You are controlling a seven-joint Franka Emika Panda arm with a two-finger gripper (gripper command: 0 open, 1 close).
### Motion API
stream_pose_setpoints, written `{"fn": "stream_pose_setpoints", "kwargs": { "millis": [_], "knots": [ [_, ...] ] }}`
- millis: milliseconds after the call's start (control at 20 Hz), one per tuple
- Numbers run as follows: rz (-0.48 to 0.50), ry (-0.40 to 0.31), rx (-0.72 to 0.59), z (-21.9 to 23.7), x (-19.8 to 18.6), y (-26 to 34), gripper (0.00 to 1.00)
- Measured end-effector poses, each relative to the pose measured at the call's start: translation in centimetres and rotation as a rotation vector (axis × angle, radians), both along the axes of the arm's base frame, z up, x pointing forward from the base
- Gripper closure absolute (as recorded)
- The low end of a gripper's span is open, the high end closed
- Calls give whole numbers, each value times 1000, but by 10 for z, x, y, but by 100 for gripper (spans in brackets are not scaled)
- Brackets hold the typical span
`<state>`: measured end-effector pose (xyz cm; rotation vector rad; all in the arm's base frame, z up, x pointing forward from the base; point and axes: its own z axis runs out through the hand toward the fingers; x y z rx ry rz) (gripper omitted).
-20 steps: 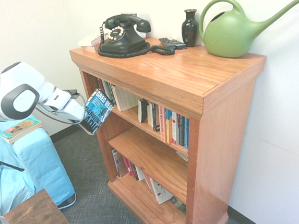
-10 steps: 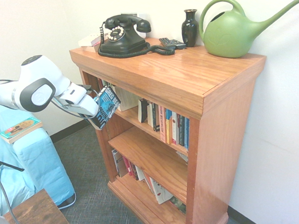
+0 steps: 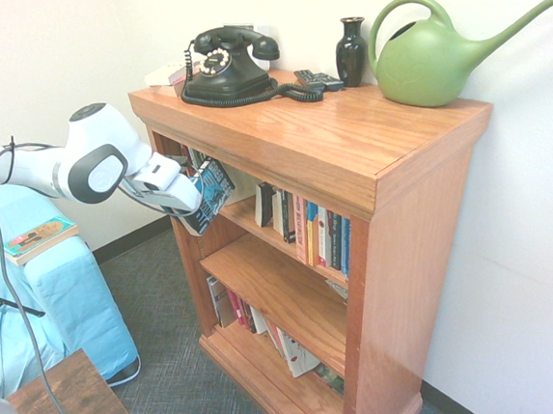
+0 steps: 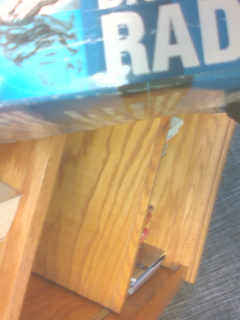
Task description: Put the book on the shelf
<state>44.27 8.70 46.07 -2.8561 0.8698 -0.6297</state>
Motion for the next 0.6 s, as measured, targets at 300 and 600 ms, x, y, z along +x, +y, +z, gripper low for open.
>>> {"fn": "stream_pose_setpoints", "kwargs": {
  "millis": [300, 600],
  "knots": [
    [-32, -6, 25, -8, 18, 15, 100],
    [-68, -29, 54, -9, 34, 23, 100]
  ]
}}
